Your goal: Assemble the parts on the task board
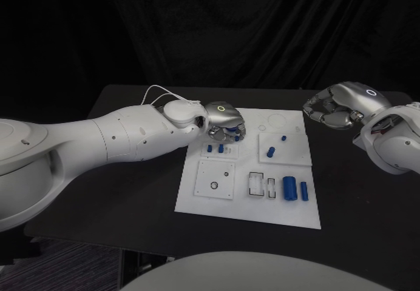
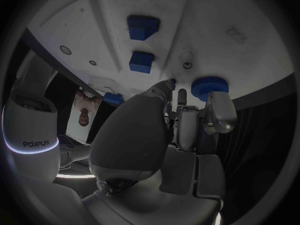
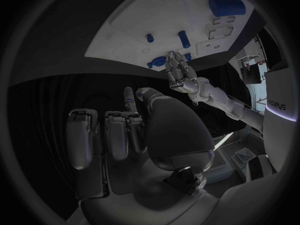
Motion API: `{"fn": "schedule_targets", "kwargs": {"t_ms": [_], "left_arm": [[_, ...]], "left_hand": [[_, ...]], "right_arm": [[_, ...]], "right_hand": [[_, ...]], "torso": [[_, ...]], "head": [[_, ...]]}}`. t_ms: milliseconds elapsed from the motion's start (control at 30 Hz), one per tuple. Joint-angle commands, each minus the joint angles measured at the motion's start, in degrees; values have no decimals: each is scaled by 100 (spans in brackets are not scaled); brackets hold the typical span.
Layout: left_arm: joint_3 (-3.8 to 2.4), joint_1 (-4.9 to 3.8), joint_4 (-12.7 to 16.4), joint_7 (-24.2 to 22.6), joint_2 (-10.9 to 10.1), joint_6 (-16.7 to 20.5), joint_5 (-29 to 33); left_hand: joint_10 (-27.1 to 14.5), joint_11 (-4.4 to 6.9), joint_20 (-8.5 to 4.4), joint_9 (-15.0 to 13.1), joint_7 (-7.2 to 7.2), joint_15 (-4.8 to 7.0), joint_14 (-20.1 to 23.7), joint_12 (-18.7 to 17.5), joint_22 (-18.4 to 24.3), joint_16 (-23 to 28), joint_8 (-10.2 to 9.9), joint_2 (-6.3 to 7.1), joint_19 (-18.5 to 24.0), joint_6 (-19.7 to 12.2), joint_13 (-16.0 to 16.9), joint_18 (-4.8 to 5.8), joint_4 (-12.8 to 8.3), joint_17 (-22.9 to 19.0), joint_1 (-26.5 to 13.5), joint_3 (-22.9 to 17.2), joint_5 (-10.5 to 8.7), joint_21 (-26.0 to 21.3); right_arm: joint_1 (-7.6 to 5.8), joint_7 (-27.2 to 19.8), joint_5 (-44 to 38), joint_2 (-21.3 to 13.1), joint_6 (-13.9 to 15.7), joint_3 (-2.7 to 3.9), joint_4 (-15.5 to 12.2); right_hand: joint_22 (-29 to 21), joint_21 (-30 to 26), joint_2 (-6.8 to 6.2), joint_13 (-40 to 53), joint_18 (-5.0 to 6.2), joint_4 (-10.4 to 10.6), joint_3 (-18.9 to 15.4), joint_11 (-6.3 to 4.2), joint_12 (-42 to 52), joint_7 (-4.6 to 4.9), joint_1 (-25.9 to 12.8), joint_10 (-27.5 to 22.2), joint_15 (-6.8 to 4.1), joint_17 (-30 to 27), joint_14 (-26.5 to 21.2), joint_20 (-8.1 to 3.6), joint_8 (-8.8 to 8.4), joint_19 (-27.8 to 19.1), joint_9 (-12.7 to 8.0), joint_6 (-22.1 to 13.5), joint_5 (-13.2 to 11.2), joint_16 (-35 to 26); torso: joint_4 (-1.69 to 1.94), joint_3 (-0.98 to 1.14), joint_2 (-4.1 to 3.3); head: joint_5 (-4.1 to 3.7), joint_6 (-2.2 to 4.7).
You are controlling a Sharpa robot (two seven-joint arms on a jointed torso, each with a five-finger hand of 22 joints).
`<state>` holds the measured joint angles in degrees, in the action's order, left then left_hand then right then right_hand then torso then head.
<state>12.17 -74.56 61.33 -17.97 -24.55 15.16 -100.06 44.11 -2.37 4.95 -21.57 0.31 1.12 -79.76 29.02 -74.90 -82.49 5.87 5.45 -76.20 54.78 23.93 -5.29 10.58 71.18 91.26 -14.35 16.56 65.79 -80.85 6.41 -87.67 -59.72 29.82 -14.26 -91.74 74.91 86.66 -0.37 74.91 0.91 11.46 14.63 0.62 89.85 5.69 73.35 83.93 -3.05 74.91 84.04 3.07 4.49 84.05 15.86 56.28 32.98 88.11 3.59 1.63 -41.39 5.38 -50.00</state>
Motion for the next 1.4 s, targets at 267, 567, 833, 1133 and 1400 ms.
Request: {"fn": "schedule_targets", "kwargs": {"t_ms": [267,567,833,1133,1400], "left_arm": [[-5,4,-79,-153,62,43,-21],[-4,9,-60,-175,61,1,-21],[-4,14,-43,-204,33,71,-21],[-3,16,34,-180,-138,326,-21],[-3,10,295,-112,-457,504,-21]], "left_hand": [[137,36,-15,-18,-23,58,-21,88,-829,-6,29,3,-57,7,49,12,-50,-6,-50,-87,44,45],[281,83,-28,-58,25,88,-36,176,-838,-16,85,-12,-75,91,119,20,-91,9,-106,-128,21,75],[540,277,-61,-184,206,224,-66,169,-861,-31,279,-75,-124,456,154,37,-185,25,-191,-200,48,155],[882,273,-83,-251,234,238,-95,-170,-897,-16,303,-103,-209,569,-28,64,-306,-17,-270,-300,164,291],[1059,255,-94,-268,258,228,-114,-334,-906,-7,290,-79,-236,616,-118,72,-347,-36,-335,-332,231,330]], "right_arm": [[14,31,-10,6,42,5,-7],[14,30,-10,17,42,5,1],[14,30,-10,28,42,5,10],[16,32,-10,5,44,5,3],[21,36,-10,-41,35,5,-7]], "right_hand": [[1366,-35,-1,1509,17,8,32,-22,15,-6,-21,607,-33,964,485,-21,-15,408,-4,29,19,-29],[1366,-35,2,1509,17,7,39,-22,15,-6,-25,607,-32,961,484,-20,-14,408,-4,31,26,-30],[1366,-34,4,1509,17,6,45,-24,15,-7,-27,607,-32,964,485,-20,-13,409,-3,35,29,-29],[1366,-34,4,1509,17,6,45,-24,15,-7,-27,607,-32,964,485,-20,-13,409,-3,35,29,-29],[1366,-34,6,1509,17,4,52,-24,15,-7,-29,607,-33,964,485,-20,-14,409,-4,35,31,-29]], "torso": [[-5,2,-1],[3,-2,5],[-1,-2,5],[8,-1,8],[23,-5,17]], "head": [[16,0],[20,0],[38,0],[70,0],[62,0]]}}
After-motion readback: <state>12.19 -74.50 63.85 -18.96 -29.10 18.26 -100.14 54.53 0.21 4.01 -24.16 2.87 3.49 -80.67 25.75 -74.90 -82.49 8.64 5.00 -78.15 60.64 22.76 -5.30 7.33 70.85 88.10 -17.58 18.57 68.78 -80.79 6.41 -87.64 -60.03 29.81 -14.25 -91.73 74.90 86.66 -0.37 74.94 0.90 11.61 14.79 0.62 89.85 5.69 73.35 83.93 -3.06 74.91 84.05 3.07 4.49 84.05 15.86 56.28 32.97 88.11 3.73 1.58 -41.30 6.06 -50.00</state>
